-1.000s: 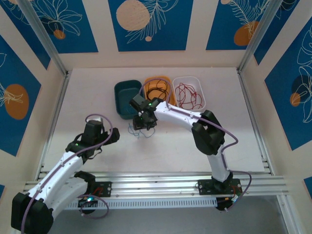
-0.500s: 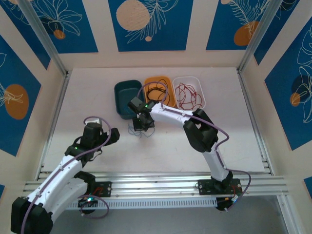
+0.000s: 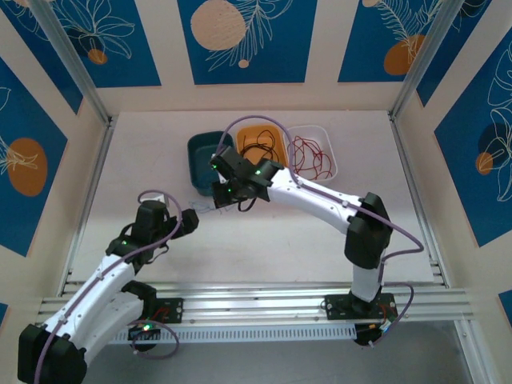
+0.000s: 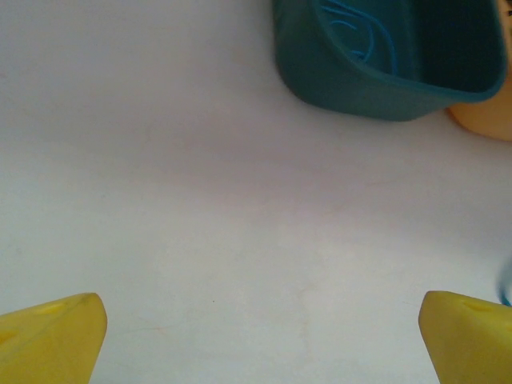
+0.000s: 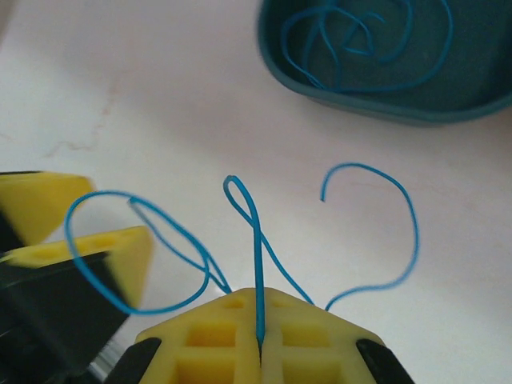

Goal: Untangle the cables

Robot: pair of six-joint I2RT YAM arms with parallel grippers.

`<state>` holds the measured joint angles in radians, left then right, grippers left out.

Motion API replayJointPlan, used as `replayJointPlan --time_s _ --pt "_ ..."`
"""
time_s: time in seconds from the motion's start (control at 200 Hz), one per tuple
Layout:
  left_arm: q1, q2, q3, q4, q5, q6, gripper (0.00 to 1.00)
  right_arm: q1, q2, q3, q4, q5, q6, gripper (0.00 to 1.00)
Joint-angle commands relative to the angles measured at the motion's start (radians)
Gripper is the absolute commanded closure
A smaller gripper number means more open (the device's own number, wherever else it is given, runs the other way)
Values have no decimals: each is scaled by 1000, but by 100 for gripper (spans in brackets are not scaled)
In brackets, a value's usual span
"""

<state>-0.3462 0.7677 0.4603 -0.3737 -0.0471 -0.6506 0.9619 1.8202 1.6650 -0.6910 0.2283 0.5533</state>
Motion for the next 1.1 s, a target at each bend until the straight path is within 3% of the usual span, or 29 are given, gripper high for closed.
replayJointPlan --time_s 0.0,0.255,0.455,0.975,1.095 --pt "8 -5 83 15 64 -43 0 14 -60 -39 25 32 -54 100" --pt "8 -106 166 2 69 -153 14 25 -178 -124 116 58 -86 100" --pt "9 -157 260 -33 81 -169 16 23 -215 -162 147 103 -95 100" --pt "9 4 266 -13 271 -149 34 21 -229 -167 186 128 -96 100" --pt "9 11 249 -17 309 -144 42 18 -223 -159 185 134 -98 100"
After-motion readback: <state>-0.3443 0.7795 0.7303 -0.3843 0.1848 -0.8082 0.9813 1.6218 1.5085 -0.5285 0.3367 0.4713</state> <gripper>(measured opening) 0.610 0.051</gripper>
